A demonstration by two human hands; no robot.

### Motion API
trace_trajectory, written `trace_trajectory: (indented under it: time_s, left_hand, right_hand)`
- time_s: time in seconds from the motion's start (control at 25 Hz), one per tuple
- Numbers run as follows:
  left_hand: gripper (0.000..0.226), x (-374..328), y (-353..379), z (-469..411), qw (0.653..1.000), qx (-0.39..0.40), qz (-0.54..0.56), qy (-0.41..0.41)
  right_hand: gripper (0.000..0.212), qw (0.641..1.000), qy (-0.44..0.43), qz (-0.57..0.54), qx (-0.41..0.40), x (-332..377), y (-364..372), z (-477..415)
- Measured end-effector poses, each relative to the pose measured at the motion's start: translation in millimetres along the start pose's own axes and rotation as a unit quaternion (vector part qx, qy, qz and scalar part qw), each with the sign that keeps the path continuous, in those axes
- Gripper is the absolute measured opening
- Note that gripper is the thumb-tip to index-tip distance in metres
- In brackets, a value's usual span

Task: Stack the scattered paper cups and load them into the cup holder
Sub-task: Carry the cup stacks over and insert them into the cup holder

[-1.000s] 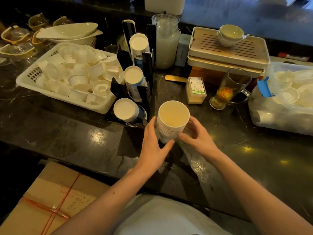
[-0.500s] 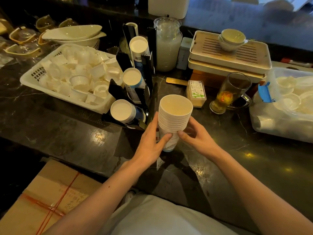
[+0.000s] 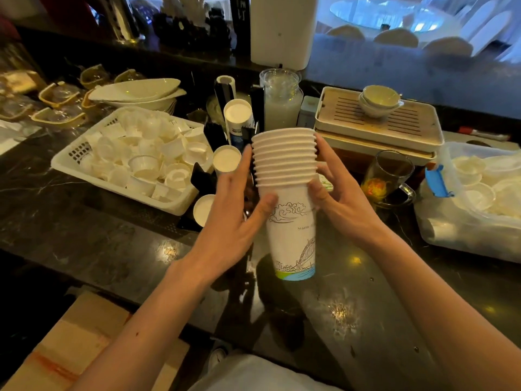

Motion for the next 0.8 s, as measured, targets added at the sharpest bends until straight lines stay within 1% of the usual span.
trace_trajectory:
  time_s: [0.08,0.12,0.2,0.24,0.32,0.4,0.48,0.56,0.64,0.72,0.8]
  left_hand:
    - [0.080,-1,-13,-10,1.000,-0.019,-0.003,0.020]
    - [0.078,-2,-19,-16,0.999,-0.013,0.012,0.037]
    - [0.070,-3,-31,-26,0.997,-0.002,0.054,0.057]
    - [0.065,-3,-38,-30,0.996,-0.006,0.065,0.053]
    - [0.057,-2,-53,-41,0.997,-0.025,0.066,0.023]
    - [0.049,0,-67,-52,0.995,-0.058,0.076,-0.019]
    - [0.037,2,-81,-63,0.991,-0.099,0.067,-0.053]
    - [0.028,0,-90,-68,0.991,-0.106,0.035,-0.080]
    - [0.028,-1,-97,-70,0.988,-0.094,0.048,-0.115]
    - [0.032,2,-103,-77,0.984,-0.092,0.033,-0.148]
    - [0.035,7,-106,-87,0.979,-0.074,0.021,-0.191]
  right_hand:
    - [0.075,1.000,0.002,0.002,0.014,9,8,-15]
    - [0.069,1.000,0.002,-0.001,0.023,14,11,-22]
    - [0.053,0.999,-0.004,-0.020,0.049,21,16,-38]
    - [0.046,0.997,-0.003,-0.032,0.064,23,17,-47]
    - [0.039,0.994,0.021,-0.065,0.080,28,20,-65]
    - [0.038,0.988,0.061,-0.122,0.072,32,25,-81]
    - [0.038,0.981,0.081,-0.166,0.066,36,31,-94]
    - [0.045,0.977,0.088,-0.174,0.082,38,38,-102]
    - [0.056,0.975,0.087,-0.166,0.116,35,43,-108]
    - [0.062,0.973,0.089,-0.156,0.142,33,49,-110]
    - [0.057,0.976,0.096,-0.125,0.151,34,52,-113]
Point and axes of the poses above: each hand's wrist, its own z-axis away from the middle knuckle, its own y-axis out of the palm, x = y × z, the point moved 2 cm from there along -z, towards the middle knuckle, and after that the axes turned 6 degrees about -y, right-handed, at the moved point
